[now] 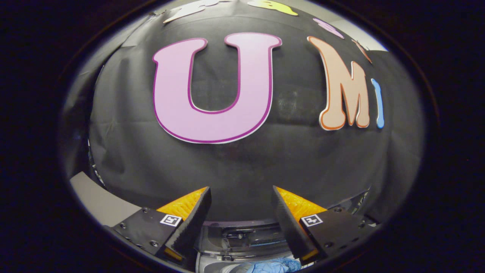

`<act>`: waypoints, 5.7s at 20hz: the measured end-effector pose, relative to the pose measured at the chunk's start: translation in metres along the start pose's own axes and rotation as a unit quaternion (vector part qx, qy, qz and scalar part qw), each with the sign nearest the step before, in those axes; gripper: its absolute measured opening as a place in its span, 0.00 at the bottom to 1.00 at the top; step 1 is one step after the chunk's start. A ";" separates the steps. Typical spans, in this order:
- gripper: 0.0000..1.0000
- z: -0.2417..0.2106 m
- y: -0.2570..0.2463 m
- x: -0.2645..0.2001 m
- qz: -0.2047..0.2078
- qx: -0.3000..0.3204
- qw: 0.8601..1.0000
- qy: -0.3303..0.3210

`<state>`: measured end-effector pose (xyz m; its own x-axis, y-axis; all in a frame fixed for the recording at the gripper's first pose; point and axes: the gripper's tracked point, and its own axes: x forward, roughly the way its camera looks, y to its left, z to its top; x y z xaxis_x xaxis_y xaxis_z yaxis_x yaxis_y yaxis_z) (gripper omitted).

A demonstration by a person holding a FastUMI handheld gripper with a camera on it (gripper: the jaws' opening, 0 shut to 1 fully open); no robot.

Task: Put the clothes into the washing machine and then close the washing machine lid.

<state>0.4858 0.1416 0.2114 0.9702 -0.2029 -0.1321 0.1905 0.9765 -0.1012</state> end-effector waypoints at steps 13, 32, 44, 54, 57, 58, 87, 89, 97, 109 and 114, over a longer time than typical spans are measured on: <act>0.99 -0.020 0.000 -0.011 0.011 -0.011 1.000 0.017; 0.99 -0.067 -0.010 -0.122 0.022 -0.012 0.999 0.029; 0.96 -0.128 -0.051 -0.162 0.020 0.051 0.997 0.060; 0.96 -0.109 -0.085 -0.185 0.015 0.025 1.000 -0.003; 0.96 -0.101 -0.101 -0.191 0.007 0.022 0.999 -0.027; 0.96 -0.099 -0.109 -0.195 0.003 0.021 0.999 -0.036; 0.98 -0.203 -0.222 -0.281 0.013 -0.039 0.986 -0.163; 0.98 -0.214 -0.217 -0.285 0.022 -0.036 0.986 -0.159; 0.98 -0.251 -0.212 -0.295 0.059 0.009 0.990 -0.125; 0.98 -0.301 -0.220 -0.332 0.088 0.022 0.993 -0.076; 0.97 -0.308 -0.223 -0.336 0.087 0.041 0.994 -0.059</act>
<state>0.0713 -0.0306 -0.0258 0.9994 -0.0246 -0.0244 0.0245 0.9997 -0.0049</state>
